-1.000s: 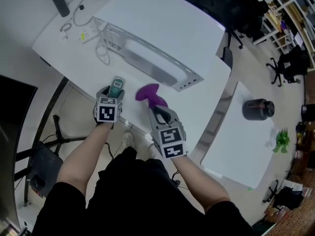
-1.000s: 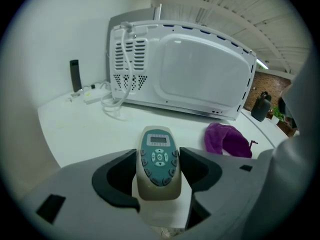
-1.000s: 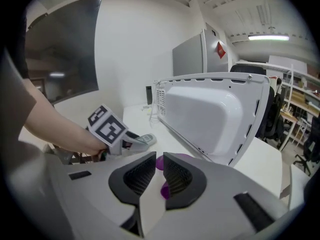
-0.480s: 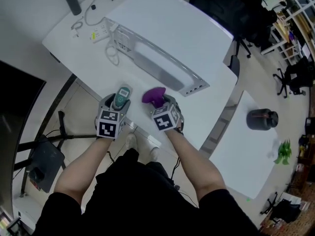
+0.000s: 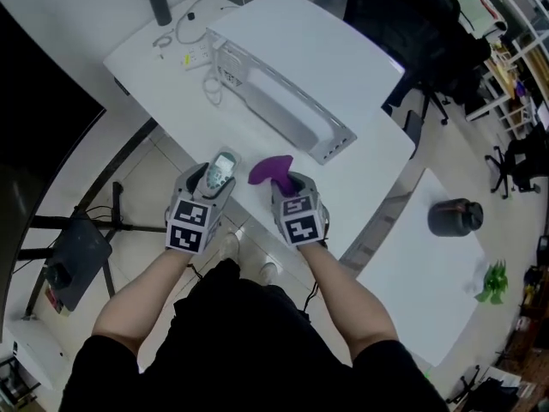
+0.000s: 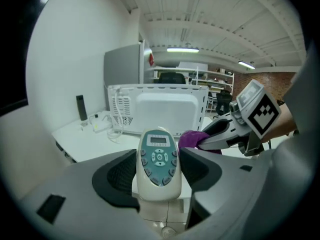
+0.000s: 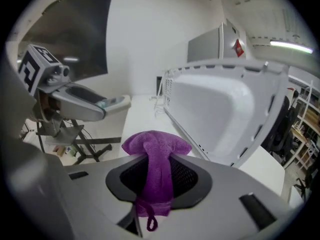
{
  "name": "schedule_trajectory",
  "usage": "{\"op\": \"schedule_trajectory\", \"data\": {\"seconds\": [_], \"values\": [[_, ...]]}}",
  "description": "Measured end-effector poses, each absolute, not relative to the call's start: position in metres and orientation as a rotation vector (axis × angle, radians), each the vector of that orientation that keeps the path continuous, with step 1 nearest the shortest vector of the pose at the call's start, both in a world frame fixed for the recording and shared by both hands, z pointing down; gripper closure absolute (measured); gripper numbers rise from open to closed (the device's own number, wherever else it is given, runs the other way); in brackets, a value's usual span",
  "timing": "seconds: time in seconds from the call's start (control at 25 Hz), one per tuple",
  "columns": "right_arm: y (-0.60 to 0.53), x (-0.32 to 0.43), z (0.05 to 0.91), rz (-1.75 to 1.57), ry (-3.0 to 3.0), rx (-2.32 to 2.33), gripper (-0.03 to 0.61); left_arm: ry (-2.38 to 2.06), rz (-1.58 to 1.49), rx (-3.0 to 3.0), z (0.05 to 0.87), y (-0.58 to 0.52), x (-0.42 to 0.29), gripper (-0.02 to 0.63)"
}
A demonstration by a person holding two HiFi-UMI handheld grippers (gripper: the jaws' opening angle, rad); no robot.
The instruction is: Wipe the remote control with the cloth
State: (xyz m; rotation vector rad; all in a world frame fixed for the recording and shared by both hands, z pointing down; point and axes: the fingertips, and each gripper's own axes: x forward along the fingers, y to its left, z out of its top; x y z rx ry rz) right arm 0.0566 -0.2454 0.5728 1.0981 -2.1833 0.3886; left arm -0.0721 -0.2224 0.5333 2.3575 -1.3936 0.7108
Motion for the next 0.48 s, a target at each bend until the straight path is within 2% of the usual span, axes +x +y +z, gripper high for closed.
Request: {"op": "schedule_trajectory", "data": {"seconds": [0.28, 0.48], "values": [[-0.166, 0.068, 0.454, 0.262, -2.478, 1.081, 0.457, -1.465, 0.722, 2.543, 0.458, -0.150, -0.029, 0.353], [-0.123, 0.058, 0.385, 0.140, -2.625, 1.024, 0.457, -1.498, 0.823, 2.660, 0.442, -0.107, -0.014, 0.353]]}}
